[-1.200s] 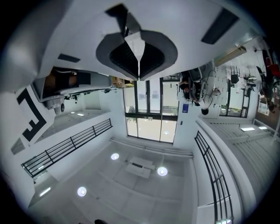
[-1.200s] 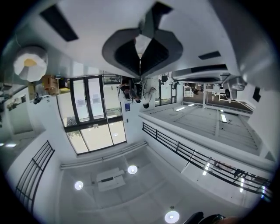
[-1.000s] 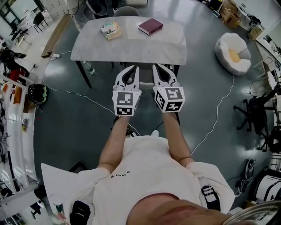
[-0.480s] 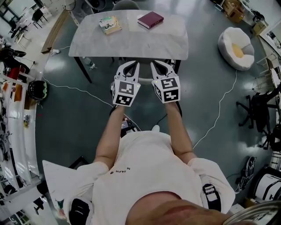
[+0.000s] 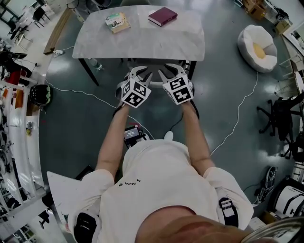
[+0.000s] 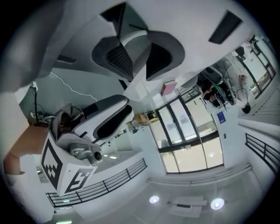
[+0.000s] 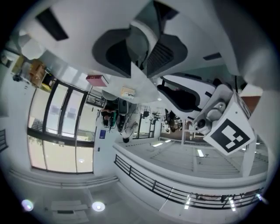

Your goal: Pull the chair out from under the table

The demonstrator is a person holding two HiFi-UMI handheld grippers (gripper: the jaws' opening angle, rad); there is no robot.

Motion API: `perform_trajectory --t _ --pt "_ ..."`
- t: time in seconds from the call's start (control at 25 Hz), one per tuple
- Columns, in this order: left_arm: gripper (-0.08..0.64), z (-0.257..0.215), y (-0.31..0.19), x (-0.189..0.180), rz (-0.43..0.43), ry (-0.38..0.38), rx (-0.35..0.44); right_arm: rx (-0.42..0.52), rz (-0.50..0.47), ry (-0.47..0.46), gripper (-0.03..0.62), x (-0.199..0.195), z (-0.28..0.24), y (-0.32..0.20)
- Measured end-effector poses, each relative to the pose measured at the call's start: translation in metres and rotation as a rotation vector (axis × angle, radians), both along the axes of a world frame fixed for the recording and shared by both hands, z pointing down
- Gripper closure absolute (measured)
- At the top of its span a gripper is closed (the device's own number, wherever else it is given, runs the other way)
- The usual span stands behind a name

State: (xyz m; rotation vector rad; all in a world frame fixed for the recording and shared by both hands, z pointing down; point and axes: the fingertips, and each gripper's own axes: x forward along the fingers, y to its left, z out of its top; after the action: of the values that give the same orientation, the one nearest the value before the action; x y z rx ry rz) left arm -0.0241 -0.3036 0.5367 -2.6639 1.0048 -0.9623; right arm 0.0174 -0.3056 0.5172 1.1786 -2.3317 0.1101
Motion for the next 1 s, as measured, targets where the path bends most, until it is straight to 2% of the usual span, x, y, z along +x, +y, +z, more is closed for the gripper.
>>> perform_trajectory --t 0.16,0.36,0.56,0.72,0.84,1.0 --pt "0.442 0.024 0.000 0.003 0.083 -0.087 -0.034 -0.019 -0.135 0.154 0.475 -0.003 0.028 0.001" --pt "0.390 0.055 0.007 0.012 0.215 -0.216 -0.088 -0.048 -0.289 0.349 0.421 -0.002 0.063 0.001" --pt "0.354 0.093 0.010 0.016 0.337 -0.388 -0.117 -0.120 -0.422 0.489 0.388 -0.003 0.100 0.007" --pt "0.324 0.129 0.012 0.021 0.454 -0.535 -0.148 -0.171 -0.536 0.596 0.333 -0.005 0.136 0.011" --pt "0.306 0.155 0.015 0.021 0.517 -0.585 -0.187 -0.201 -0.587 0.669 0.325 -0.003 0.165 0.010" --pt "0.292 0.176 0.011 0.025 0.556 -0.622 -0.209 -0.252 -0.648 0.692 0.310 0.001 0.184 0.011"
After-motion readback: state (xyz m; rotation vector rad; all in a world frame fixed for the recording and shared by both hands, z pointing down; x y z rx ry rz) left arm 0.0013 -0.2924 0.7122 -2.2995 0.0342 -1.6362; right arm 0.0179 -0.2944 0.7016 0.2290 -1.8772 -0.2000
